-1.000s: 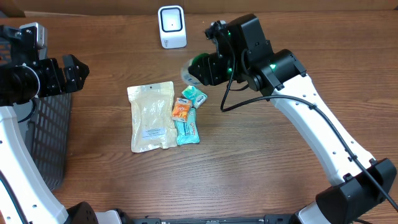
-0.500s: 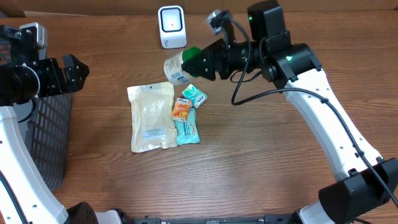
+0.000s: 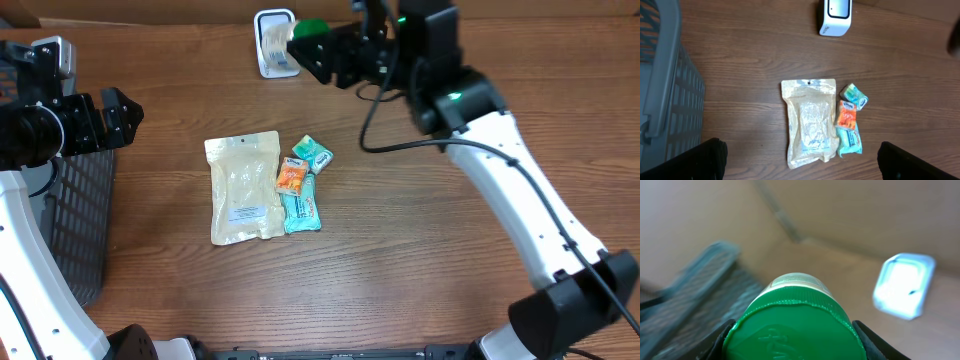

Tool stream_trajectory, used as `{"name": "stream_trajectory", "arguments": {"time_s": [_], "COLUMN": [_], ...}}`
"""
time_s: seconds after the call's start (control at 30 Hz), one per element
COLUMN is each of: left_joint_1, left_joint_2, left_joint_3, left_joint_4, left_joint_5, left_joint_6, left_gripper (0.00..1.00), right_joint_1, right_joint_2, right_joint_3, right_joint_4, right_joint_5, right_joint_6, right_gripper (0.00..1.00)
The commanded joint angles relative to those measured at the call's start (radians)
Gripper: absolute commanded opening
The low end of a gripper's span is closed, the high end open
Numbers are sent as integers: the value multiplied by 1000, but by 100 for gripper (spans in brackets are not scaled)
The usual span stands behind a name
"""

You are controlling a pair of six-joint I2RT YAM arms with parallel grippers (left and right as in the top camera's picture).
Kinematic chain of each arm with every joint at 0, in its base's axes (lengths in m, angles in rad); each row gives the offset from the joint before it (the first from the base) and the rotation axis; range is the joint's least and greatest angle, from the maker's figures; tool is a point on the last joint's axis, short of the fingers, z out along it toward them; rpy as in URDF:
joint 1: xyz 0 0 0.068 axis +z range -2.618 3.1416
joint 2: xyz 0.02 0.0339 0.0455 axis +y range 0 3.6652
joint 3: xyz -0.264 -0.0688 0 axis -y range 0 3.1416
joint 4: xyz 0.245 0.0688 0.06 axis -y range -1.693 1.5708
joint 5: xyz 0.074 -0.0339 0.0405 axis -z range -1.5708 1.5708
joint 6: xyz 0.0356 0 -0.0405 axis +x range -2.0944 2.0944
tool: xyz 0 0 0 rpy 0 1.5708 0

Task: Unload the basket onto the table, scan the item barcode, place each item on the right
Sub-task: 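Lift the jar with the right gripper and carry it toward the scanner, then hold the jar in front of the scanner with the right gripper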

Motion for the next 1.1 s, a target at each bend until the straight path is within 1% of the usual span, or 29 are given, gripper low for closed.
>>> {"name": "stream_trajectory", "arguments": {"time_s": [0.0, 0.07, 0.1, 0.13, 0.17, 0.2, 0.4, 0.57, 0.67, 0.7, 0.77, 0.83, 0.97, 1.07], "left_joint_1": [2, 2, 2, 2, 2, 2, 2, 2, 2, 2, 2, 2, 2, 2], "left_joint_2": [-21, -21, -21, -21, -21, -21, -21, -21, -21, -21, -21, -21, -21, -21], "left_joint_3": [6, 6, 6, 6, 6, 6, 6, 6, 6, 6, 6, 6, 6, 6], "left_joint_4": [3, 3, 3, 3, 3, 3, 3, 3, 3, 3, 3, 3, 3, 3], "left_joint_5": [14, 14, 14, 14, 14, 14, 14, 14, 14, 14, 14, 14, 14, 14], "left_joint_6": [26, 26, 26, 26, 26, 26, 26, 26, 26, 26, 26, 26, 26, 26], "left_gripper": [100, 100, 100, 100, 100, 100, 100, 100, 100, 100, 100, 100, 99, 100], "right_joint_1": [78, 100, 107, 112, 113, 113, 111, 111, 110, 110, 105, 98, 82, 76], "right_joint_2": [75, 128, 153, 184, 208, 241, 399, 511, 592, 636, 681, 719, 803, 826], "right_joint_3": [31, 31, 31, 31, 31, 31, 31, 31, 32, 32, 41, 78, 215, 293], "right_joint_4": [91, 176, 217, 273, 315, 366, 608, 790, 924, 1004, 1066, 1067, 1002, 928], "right_joint_5": [449, 560, 596, 629, 643, 650, 649, 628, 626, 625, 611, 604, 604, 584], "right_joint_6": [-134, -199, -226, -265, -302, -362, -692, -907, -1063, -1120, -1154, -1152, -1152, -1147], "right_gripper": [25, 27, 31, 39, 43, 45, 45, 44, 36, 34, 31, 30, 29, 29]}}
